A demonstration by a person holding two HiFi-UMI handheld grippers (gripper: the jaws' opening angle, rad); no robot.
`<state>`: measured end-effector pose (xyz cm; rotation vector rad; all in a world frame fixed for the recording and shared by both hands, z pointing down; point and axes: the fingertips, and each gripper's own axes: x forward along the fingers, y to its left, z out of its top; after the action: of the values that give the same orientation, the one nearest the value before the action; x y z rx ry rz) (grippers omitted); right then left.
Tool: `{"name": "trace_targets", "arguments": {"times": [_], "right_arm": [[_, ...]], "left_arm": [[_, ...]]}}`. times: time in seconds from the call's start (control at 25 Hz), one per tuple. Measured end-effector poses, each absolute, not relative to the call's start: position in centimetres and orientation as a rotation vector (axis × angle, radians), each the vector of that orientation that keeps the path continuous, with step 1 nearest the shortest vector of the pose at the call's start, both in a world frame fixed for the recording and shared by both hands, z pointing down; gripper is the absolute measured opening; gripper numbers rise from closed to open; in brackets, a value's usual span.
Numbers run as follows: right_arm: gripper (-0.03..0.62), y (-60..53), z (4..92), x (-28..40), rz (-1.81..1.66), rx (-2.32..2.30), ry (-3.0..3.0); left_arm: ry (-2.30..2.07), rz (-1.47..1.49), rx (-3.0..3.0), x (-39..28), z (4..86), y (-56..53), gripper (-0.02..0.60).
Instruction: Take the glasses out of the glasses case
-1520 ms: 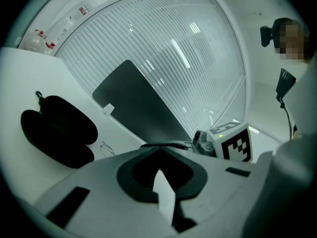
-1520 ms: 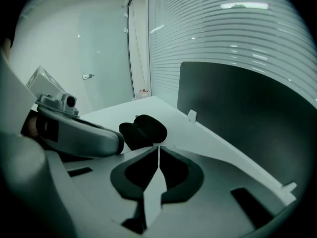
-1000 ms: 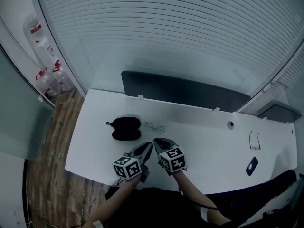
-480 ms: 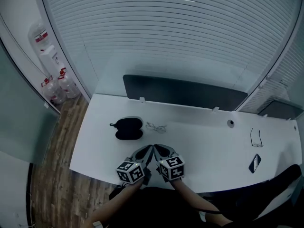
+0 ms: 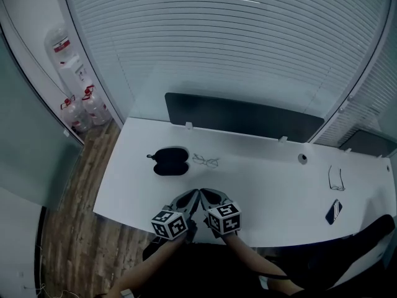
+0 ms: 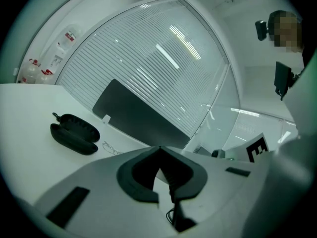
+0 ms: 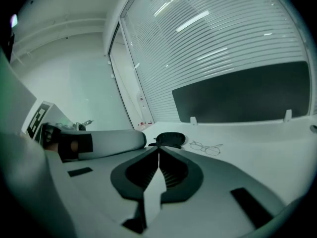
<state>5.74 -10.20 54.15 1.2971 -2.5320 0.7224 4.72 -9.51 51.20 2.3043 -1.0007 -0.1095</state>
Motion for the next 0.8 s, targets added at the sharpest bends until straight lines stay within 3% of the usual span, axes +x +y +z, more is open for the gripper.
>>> {"name": "trace_targets", "arguments": {"times": [0.8], "right_arm": [[0.018, -2.7, 55.4, 4.0, 0.828, 1.203, -2.487]], "left_arm": [[-0.969, -0.133, 2.234, 3.1, 52.3, -2.2, 0.011]]}}
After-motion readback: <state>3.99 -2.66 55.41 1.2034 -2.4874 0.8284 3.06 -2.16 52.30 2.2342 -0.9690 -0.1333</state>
